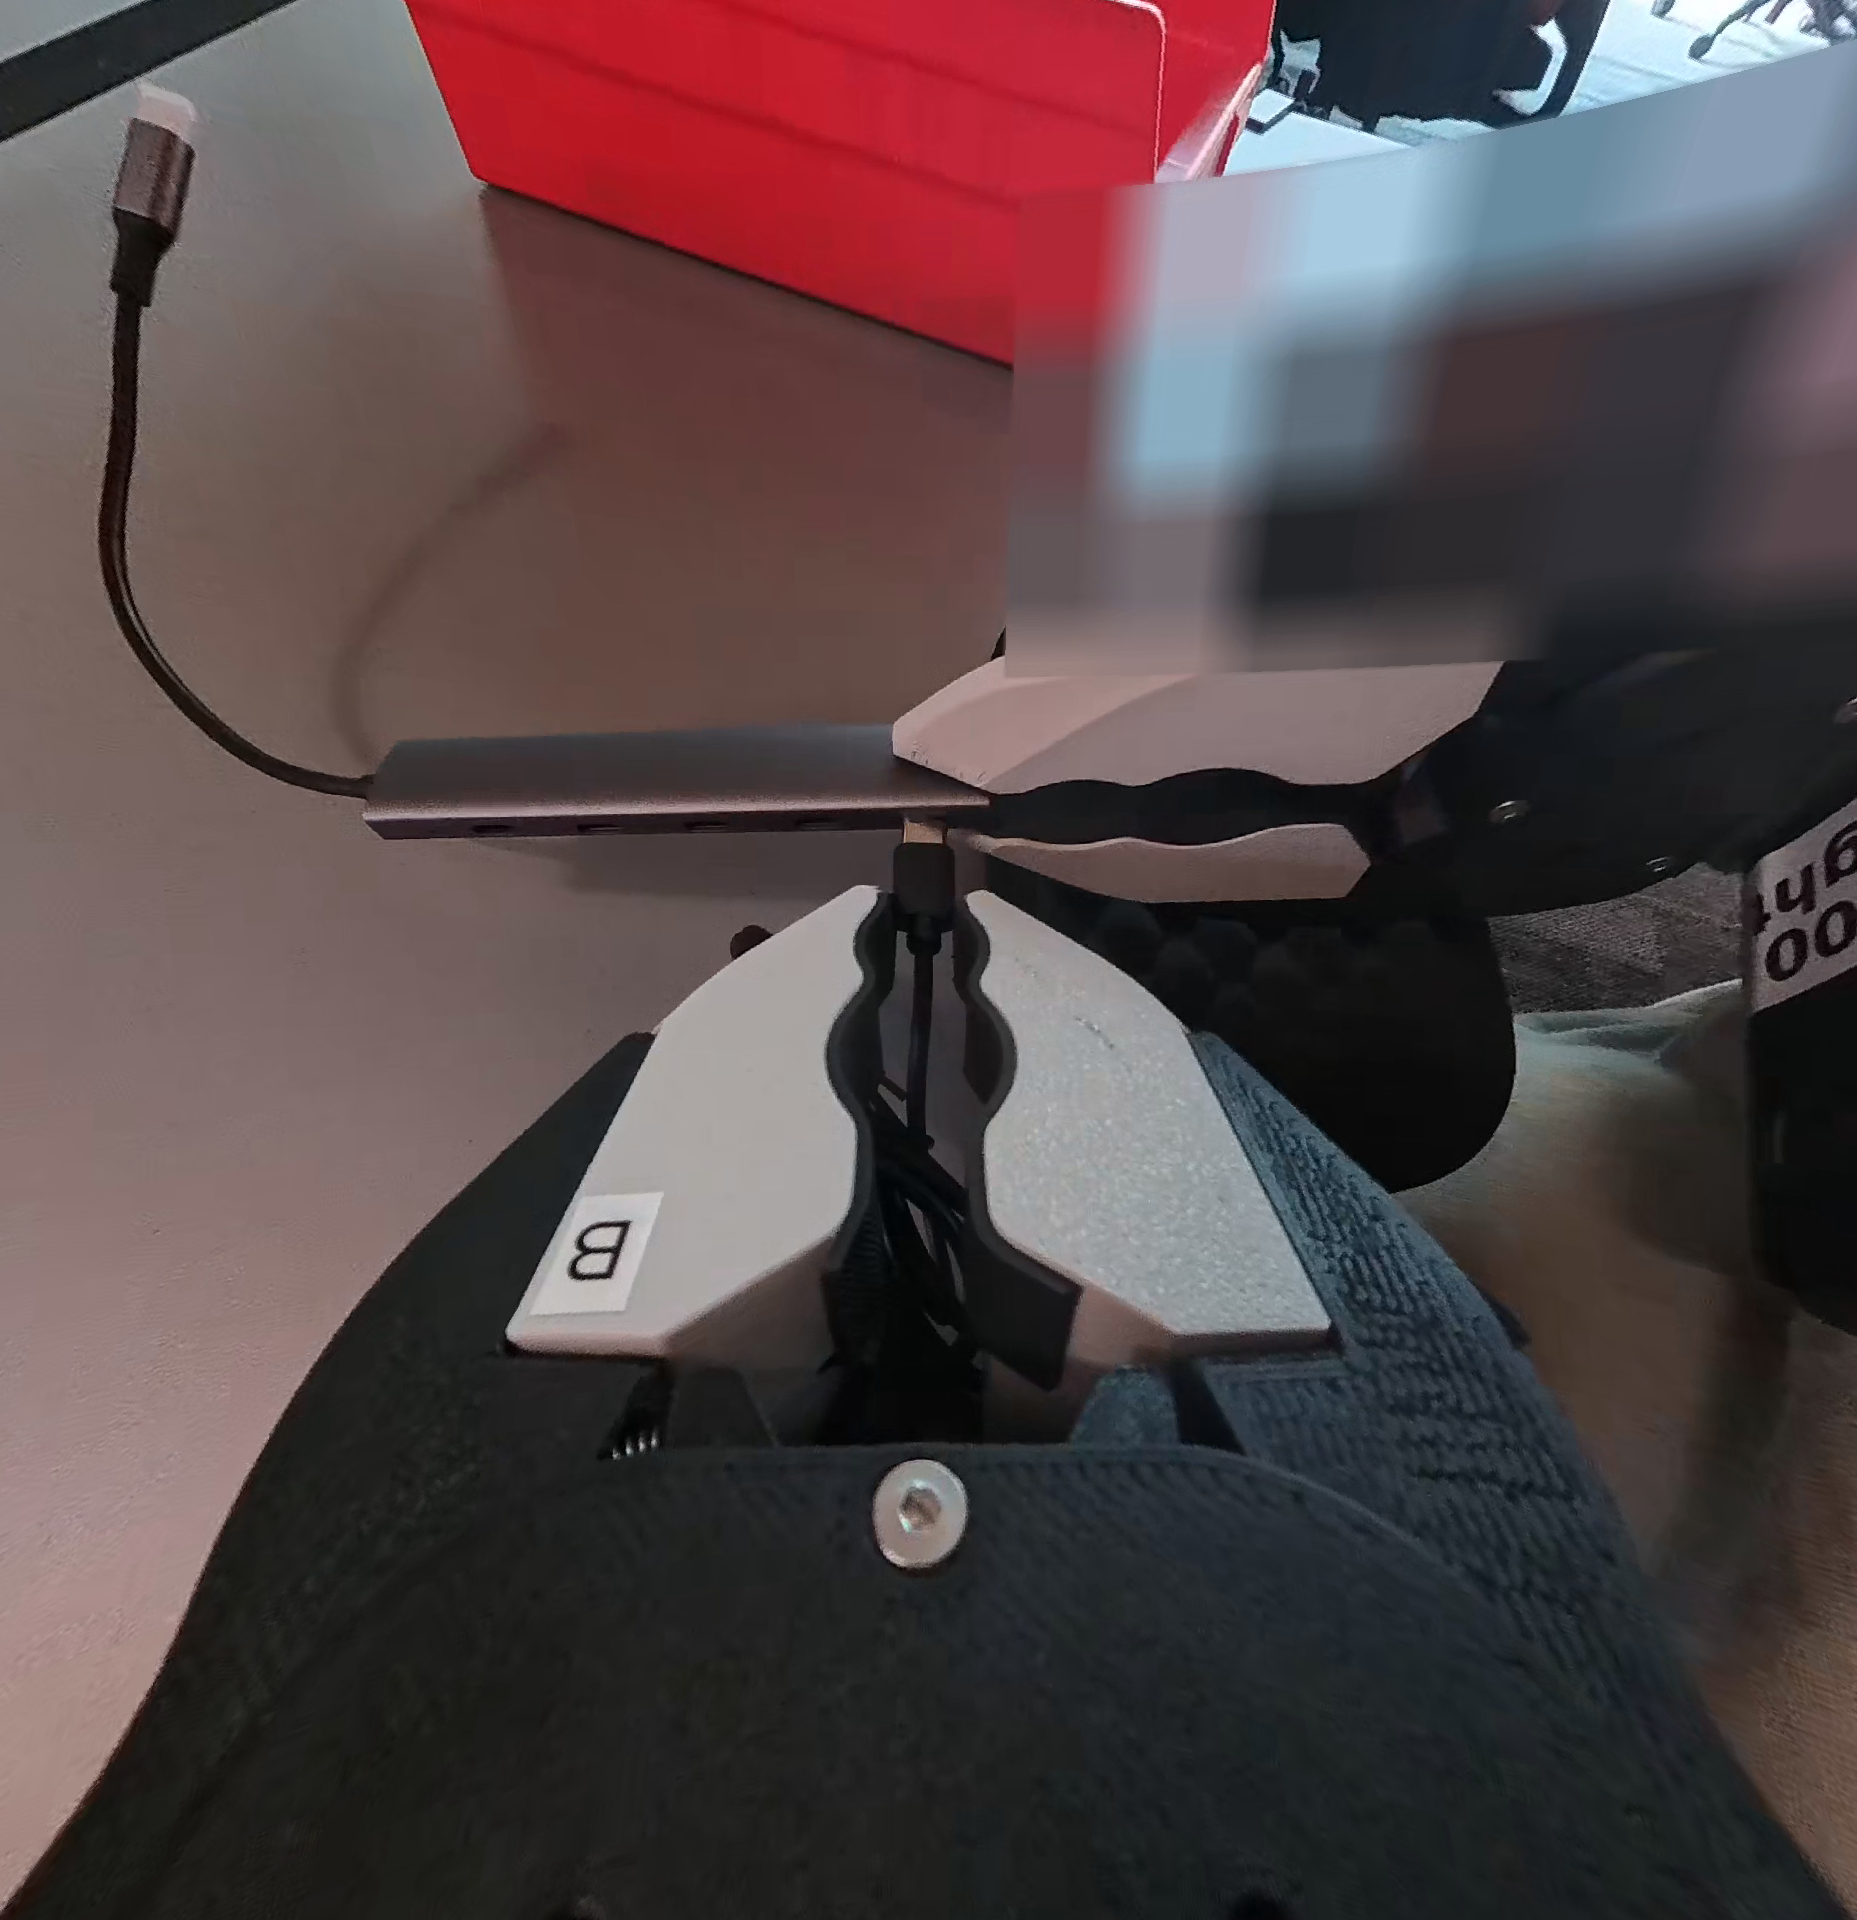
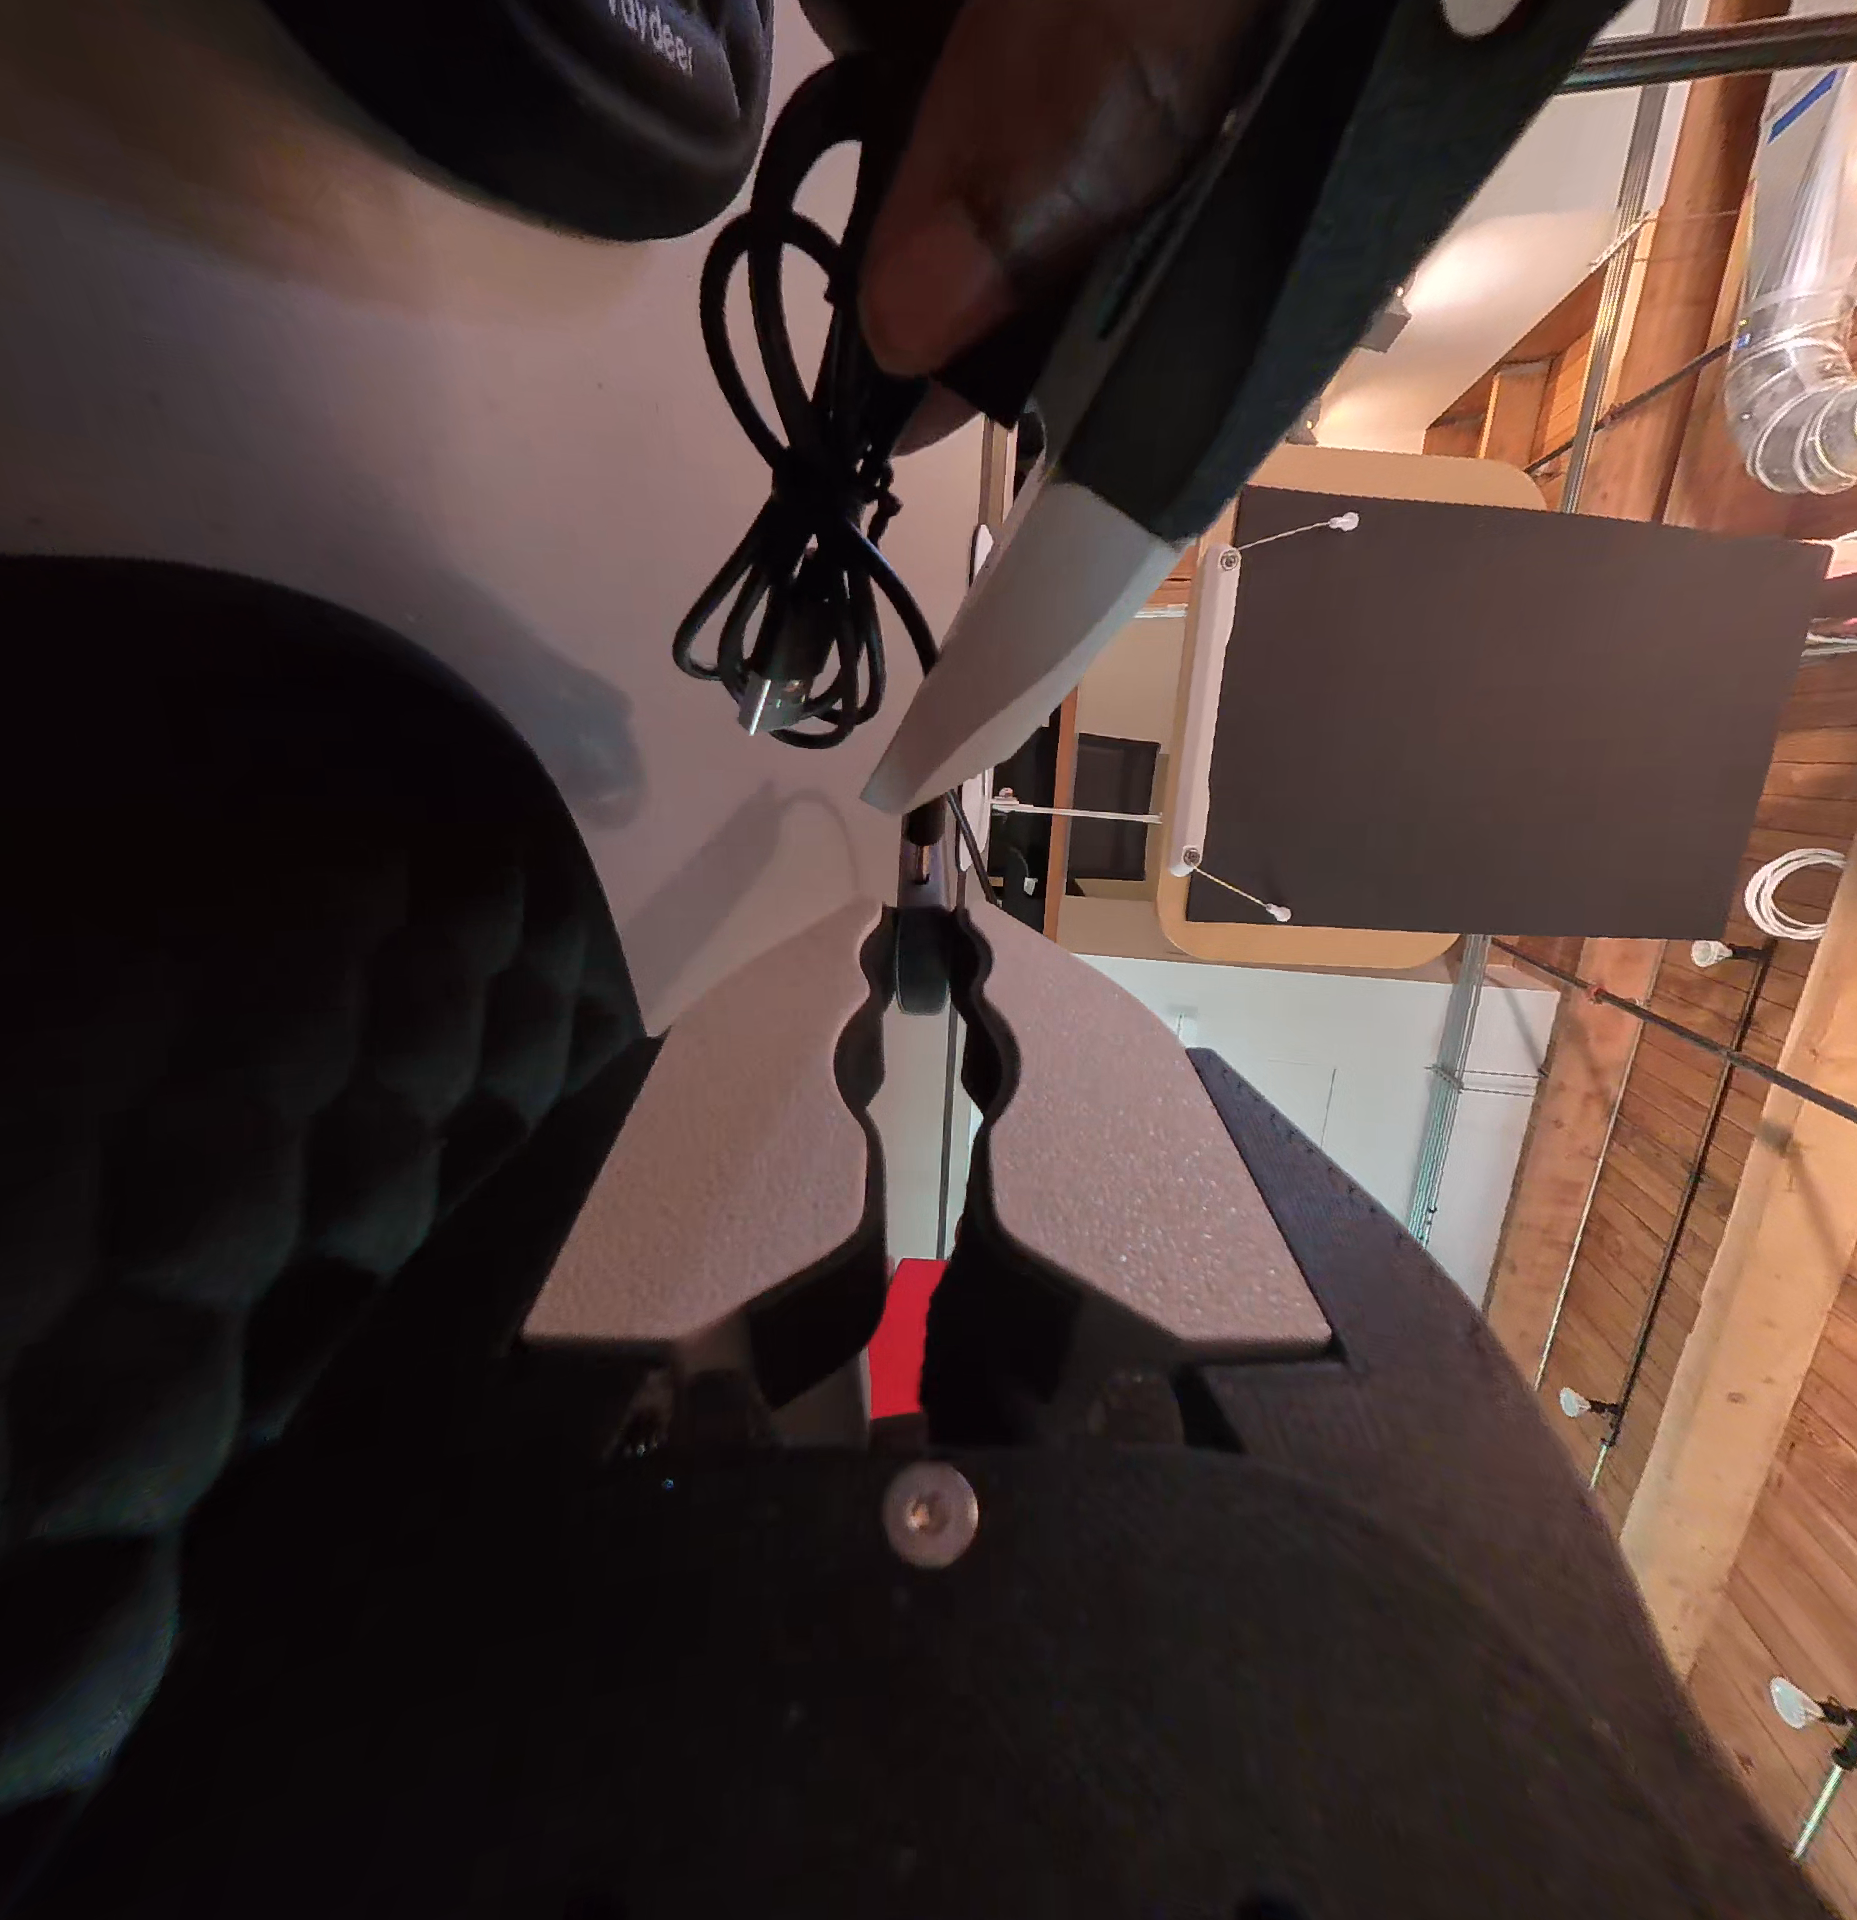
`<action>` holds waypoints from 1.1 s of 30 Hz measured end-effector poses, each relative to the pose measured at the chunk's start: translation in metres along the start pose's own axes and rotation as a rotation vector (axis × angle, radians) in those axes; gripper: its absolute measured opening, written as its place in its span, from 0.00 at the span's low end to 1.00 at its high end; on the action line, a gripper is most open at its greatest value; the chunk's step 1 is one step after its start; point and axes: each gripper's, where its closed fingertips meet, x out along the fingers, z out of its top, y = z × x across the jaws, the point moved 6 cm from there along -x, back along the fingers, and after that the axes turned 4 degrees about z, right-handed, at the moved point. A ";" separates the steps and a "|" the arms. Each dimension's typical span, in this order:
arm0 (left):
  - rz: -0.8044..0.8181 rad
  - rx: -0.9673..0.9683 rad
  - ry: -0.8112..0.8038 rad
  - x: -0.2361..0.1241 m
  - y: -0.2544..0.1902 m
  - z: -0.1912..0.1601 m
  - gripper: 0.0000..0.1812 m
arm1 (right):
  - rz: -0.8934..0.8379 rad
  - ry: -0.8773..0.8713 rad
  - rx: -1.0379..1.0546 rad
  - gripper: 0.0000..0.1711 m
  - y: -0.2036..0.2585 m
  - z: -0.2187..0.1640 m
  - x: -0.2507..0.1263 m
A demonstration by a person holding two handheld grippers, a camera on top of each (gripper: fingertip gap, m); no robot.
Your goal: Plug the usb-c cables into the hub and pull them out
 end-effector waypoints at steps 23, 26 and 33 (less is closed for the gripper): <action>-0.070 -0.076 -0.005 0.002 0.003 0.001 0.06 | -0.090 -0.021 -0.004 0.05 0.002 0.002 0.000; -0.084 -0.051 -0.013 0.001 0.001 0.002 0.06 | -0.073 -0.071 0.006 0.05 0.001 0.000 -0.003; -0.105 -0.029 0.024 0.003 -0.003 0.004 0.06 | 0.010 -0.151 0.020 0.04 -0.001 -0.002 -0.006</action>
